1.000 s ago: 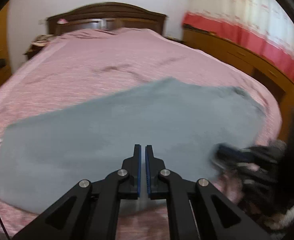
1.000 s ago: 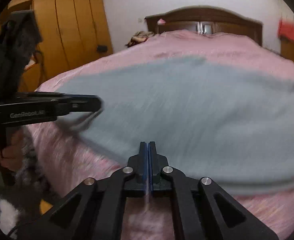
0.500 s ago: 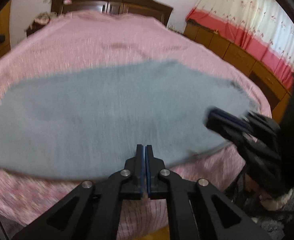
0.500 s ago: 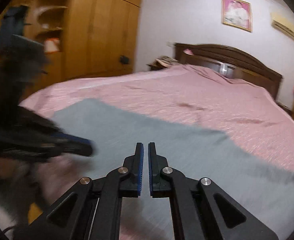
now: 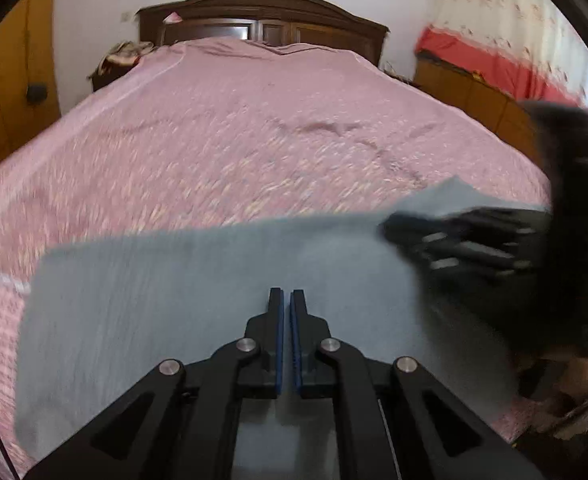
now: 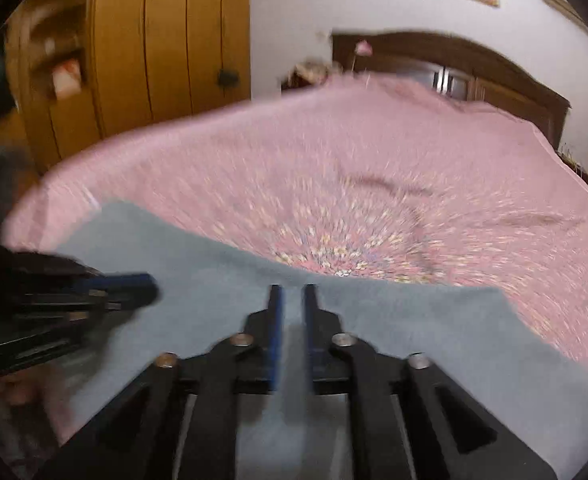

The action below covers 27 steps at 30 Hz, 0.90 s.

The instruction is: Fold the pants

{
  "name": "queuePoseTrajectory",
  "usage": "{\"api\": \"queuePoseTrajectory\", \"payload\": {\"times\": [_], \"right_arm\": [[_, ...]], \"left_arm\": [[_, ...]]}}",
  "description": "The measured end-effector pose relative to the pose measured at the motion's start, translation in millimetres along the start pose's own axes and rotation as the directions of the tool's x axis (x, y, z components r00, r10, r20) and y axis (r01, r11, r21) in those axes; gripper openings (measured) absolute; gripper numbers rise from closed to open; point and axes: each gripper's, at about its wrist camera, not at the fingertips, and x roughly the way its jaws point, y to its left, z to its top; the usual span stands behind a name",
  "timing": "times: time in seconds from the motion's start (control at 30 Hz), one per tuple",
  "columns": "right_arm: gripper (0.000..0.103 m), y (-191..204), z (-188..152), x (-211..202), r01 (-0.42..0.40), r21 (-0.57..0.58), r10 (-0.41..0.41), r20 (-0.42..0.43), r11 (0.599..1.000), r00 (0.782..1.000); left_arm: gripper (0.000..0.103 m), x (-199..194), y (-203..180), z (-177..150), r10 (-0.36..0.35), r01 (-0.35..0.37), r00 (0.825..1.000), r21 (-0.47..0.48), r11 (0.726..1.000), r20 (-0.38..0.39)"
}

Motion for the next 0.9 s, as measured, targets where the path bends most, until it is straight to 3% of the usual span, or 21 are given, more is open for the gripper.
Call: {"api": "queuePoseTrajectory", "payload": {"times": [0.13, 0.27, 0.37, 0.47, 0.5, 0.53, 0.57, 0.63, 0.7, 0.8, 0.9], "right_arm": [[0.051, -29.8, -33.7, -63.8, 0.010, 0.097, -0.017, 0.074, 0.995, 0.997], [0.054, -72.8, -73.3, -103.3, 0.089, 0.194, -0.097, 0.030, 0.977, 0.995], [0.054, -124.1, -90.9, -130.0, 0.127, 0.351, -0.132, -0.011, 0.928, 0.991], [0.054, -195.1, -122.7, -176.3, 0.080, 0.648, -0.153, 0.056, 0.758, 0.987], [0.054, -213.8, -139.1, -193.3, 0.044, 0.739, -0.167, 0.094, 0.673, 0.981], [0.054, -224.5, -155.1, -204.0, 0.021, 0.797, -0.181, 0.112, 0.603, 0.977], [0.054, -231.1, -167.4, -213.0, -0.013, 0.823, -0.177, 0.138, 0.568, 0.974], [0.054, -233.1, -185.2, -223.3, -0.055, 0.820, -0.163, 0.178, 0.570, 0.970], [0.054, -230.2, -198.2, -224.6, -0.025, 0.805, -0.173, 0.158, 0.593, 0.972], [0.054, -230.9, -213.6, -215.4, -0.040, 0.817, -0.150, 0.153, 0.576, 0.977], [0.054, -242.4, -218.4, -212.8, -0.076, 0.848, -0.145, 0.177, 0.524, 0.973]], "left_arm": [[0.003, -9.5, 14.6, -17.0, -0.016, 0.017, 0.999, -0.024, 1.000, 0.040], [0.003, -11.7, 20.3, -20.9, -0.023, 0.026, 0.998, -0.047, 0.999, 0.055], [0.003, -8.7, 18.9, -24.2, -0.015, 0.018, 0.998, -0.050, 0.999, 0.055], [0.003, -12.0, 15.3, -25.5, -0.007, 0.010, 0.998, -0.033, 0.999, 0.065], [0.003, -11.2, 15.9, -24.5, -0.007, 0.009, 0.998, -0.035, 0.999, 0.067], [0.003, -11.3, 14.7, -24.0, -0.002, 0.004, 0.998, -0.035, 0.999, 0.067], [0.004, -12.3, 12.2, -23.8, 0.009, -0.007, 0.997, -0.027, 1.000, 0.071], [0.014, -17.1, 1.3, -26.3, 0.017, -0.018, 0.996, 0.013, 1.000, 0.084], [0.029, -19.9, -10.3, -31.4, 0.005, -0.009, 0.995, 0.042, 0.999, 0.095], [0.029, -21.3, -28.5, -36.5, -0.013, 0.004, 0.993, 0.071, 0.997, 0.115], [0.029, -18.8, -43.2, -37.1, -0.031, 0.019, 0.991, 0.093, 0.995, 0.131]]}}
